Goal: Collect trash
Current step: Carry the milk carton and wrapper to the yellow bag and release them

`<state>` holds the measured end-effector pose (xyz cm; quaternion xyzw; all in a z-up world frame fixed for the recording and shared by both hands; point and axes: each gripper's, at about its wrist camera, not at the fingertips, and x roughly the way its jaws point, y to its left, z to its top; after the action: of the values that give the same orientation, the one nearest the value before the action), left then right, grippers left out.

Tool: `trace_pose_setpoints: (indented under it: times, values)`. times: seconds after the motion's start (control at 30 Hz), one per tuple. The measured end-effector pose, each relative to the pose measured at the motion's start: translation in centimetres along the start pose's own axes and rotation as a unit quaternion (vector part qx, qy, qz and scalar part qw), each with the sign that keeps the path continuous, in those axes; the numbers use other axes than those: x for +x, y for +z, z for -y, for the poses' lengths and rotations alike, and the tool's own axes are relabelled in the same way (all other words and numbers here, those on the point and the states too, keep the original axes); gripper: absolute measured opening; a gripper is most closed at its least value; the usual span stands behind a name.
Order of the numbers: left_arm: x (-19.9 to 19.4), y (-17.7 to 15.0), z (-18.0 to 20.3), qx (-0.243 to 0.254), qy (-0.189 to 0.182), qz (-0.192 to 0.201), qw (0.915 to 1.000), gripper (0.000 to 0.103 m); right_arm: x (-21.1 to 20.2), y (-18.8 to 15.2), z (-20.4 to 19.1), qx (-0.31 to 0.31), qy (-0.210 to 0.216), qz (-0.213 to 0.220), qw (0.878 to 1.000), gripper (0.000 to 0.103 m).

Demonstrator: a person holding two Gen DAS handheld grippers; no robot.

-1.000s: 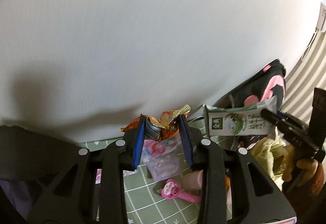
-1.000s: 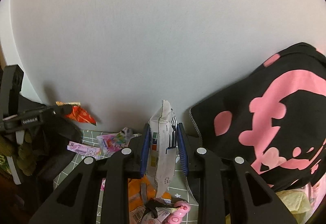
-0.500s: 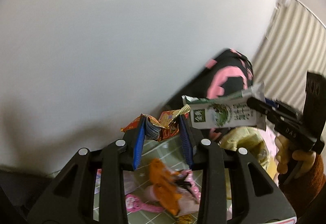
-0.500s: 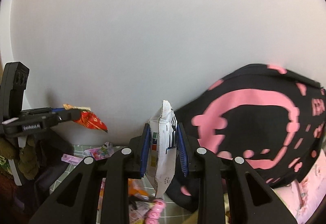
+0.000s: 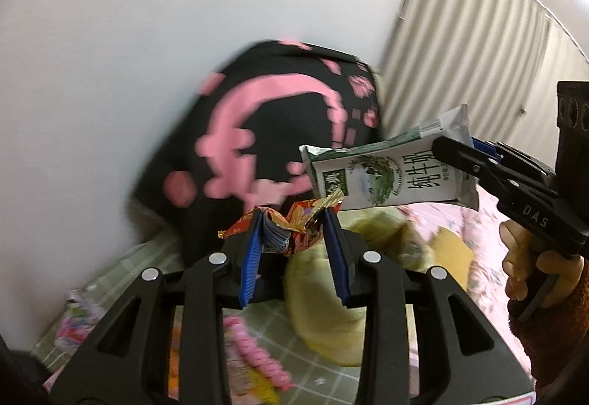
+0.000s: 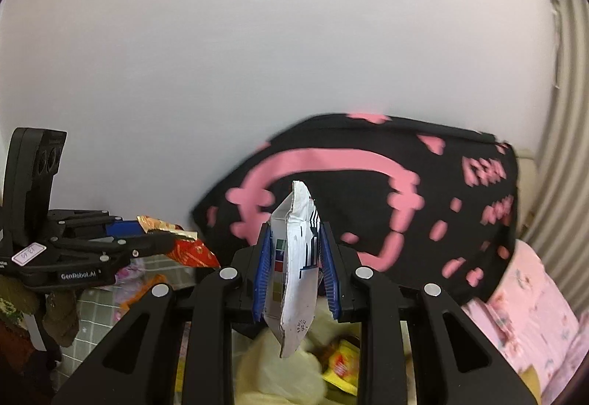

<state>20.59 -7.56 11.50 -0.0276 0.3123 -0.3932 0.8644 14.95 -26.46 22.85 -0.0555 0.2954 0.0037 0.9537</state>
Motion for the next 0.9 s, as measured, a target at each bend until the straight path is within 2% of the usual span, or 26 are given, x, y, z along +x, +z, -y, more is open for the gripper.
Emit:
trace_pose_setpoints:
  times: [0.27,0.43,0.63,0.73,0.9]
  values:
    - [5.5,-0.3,6.0,0.019,-0.080,-0.047,0.9955,0.031,-3.7,-3.6,5.7,0.039,-0.064,-0.017,0.997,0.025]
    - [8.8,-1.1,8.6,0.013,-0.109,-0.081,0.9906,0.032,-4.6,-5.4,8.2,0.051,-0.081,-0.032,0.995,0.025]
    - [13.3,-2.9,9.2,-0.001,-0.118,-0.134,0.9839,0.038,-4.0,-7.3,10.2,0.070,-0.080,-0.046,0.993,0.025]
    - [14.1,-3.3,8.9,-0.004,-0.110,-0.136,0.9845,0.049,-3.2,-7.8,10.4,0.076,-0.073,-0.052,0.993,0.025]
    - [13.4,-2.7,7.3,-0.025,-0.081,-0.118,0.9893,0.052,-1.4,-8.7,10.2,0.080,-0.050,-0.067,0.993,0.025]
